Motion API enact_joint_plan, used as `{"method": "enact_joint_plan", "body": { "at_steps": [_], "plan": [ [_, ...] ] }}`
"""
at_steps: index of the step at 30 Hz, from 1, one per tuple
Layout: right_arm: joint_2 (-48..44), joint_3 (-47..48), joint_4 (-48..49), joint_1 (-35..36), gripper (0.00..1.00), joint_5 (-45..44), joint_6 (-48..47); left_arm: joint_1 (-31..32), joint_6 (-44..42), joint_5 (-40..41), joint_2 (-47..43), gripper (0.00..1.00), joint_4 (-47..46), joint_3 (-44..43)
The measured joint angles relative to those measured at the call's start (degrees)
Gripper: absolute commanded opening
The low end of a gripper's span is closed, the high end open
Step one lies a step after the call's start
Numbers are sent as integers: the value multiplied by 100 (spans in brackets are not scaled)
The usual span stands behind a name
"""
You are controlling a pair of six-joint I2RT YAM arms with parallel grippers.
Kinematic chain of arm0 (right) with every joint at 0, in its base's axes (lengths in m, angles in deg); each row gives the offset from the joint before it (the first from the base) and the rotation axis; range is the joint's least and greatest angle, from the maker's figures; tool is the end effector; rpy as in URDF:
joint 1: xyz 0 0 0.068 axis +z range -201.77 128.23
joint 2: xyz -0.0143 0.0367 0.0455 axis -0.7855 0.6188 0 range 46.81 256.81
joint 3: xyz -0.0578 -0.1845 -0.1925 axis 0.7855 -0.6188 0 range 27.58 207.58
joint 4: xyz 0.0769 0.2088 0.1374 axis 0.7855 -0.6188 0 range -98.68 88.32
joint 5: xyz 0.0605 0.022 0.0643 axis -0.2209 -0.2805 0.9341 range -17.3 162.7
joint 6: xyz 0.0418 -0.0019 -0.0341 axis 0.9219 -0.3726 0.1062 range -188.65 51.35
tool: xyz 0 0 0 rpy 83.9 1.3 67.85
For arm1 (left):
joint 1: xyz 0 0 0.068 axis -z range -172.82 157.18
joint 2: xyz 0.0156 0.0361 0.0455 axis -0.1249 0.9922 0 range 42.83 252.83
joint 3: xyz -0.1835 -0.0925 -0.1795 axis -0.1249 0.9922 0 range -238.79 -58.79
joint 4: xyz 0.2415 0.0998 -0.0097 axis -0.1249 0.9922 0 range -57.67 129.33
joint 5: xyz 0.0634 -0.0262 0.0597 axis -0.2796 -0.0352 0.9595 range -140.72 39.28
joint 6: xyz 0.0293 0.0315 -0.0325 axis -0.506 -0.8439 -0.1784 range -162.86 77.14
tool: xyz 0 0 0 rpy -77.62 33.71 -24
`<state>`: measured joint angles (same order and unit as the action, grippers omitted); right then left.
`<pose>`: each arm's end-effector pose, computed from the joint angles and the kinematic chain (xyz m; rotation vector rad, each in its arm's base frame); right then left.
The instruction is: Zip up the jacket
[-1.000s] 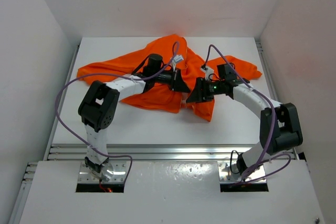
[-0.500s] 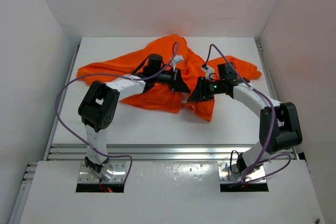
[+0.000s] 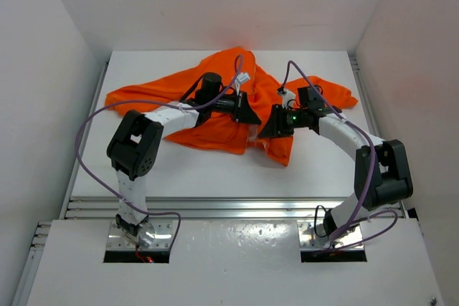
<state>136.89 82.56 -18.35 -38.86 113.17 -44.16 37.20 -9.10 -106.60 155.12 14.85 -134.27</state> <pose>0.3047 0.0936 0.2063 -0.0656 2.5157 1.1492 0.3670 -0.2462 0.2279 0.6799 2.0041 -1.6338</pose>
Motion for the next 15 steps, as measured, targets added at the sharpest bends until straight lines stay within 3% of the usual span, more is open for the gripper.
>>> {"method": "enact_joint_plan", "body": {
  "at_steps": [15],
  "plan": [
    [0, 0, 15, -2, 35, -35, 90, 61, 188, 42, 0, 0, -138, -2]
  ]
}}
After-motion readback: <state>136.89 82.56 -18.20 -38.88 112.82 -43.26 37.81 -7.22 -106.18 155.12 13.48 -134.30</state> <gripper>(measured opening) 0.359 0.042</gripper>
